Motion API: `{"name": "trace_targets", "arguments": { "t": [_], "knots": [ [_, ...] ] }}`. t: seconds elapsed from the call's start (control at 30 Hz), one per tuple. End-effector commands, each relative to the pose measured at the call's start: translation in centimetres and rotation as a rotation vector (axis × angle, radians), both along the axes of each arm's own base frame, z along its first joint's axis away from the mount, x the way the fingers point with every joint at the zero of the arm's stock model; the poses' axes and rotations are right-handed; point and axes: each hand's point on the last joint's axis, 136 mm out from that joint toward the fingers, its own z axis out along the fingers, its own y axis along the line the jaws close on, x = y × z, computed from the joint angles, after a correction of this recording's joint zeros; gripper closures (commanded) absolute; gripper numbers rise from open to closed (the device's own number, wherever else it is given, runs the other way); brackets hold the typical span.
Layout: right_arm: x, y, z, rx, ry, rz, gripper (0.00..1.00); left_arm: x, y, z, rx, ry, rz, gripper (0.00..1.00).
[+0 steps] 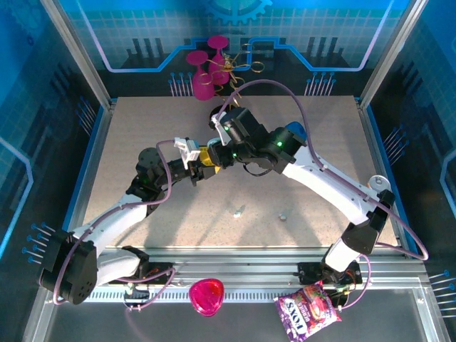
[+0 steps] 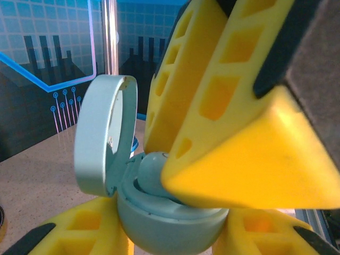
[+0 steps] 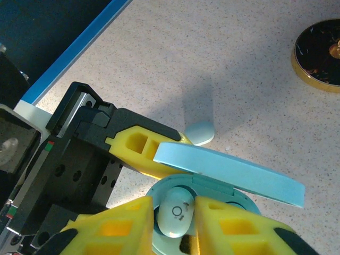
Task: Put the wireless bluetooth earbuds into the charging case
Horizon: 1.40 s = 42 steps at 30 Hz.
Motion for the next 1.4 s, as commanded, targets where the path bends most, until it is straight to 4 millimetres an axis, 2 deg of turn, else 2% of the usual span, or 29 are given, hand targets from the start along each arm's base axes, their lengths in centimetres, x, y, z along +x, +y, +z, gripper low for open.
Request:
{"name": "trace_targets", "arguments": {
  "t": [0.0, 0.2, 0.37, 0.5, 0.57, 0.67, 0.77, 1.03, 1.37],
  "knots": [
    [0.0, 0.0, 1.8, 0.033, -0.031, 0.003, 0.69, -0.2, 0.4, 0.9, -0.009, -0.043, 0.015, 0.75],
    [-0.5, -0.6, 3.3, 0.063, -0.056, 0.005, 0.62, -0.2, 0.4, 0.9, -0.01, -0.043, 0.018, 0.75],
    [-1.6, -1.3, 5.4, 0.137, -0.091, 0.022, 0.51, -0.3, 0.4, 1.0, -0.012, -0.047, 0.014, 0.75],
    [-2.0, -2.6, 7.2, 0.225, -0.114, -0.001, 0.44, -1.0, 0.2, 1.6, -0.021, -0.071, -0.022, 0.75],
    [-1.6, -3.5, 7.7, 0.247, -0.118, -0.024, 0.38, -1.5, 0.1, 1.9, -0.025, -0.09, -0.042, 0.75],
    [-0.4, -4.8, 7.4, 0.247, -0.1, -0.064, 0.22, -2.3, -0.1, 2.2, -0.019, -0.113, -0.084, 0.75],
    [0.7, -5.4, 7.2, 0.245, -0.083, -0.083, 0.15, -3.0, -0.2, 2.4, -0.02, -0.132, -0.117, 0.75],
    [2.3, -5.2, 6.0, 0.177, -0.047, -0.066, 0.13, -3.8, -0.4, 2.9, -0.024, -0.162, -0.159, 0.75],
    [1.6, -5.3, 4.4, 0.124, -0.006, -0.027, 0.13, -3.6, -0.3, 3.4, -0.039, -0.175, -0.145, 0.74]
  ]
}}
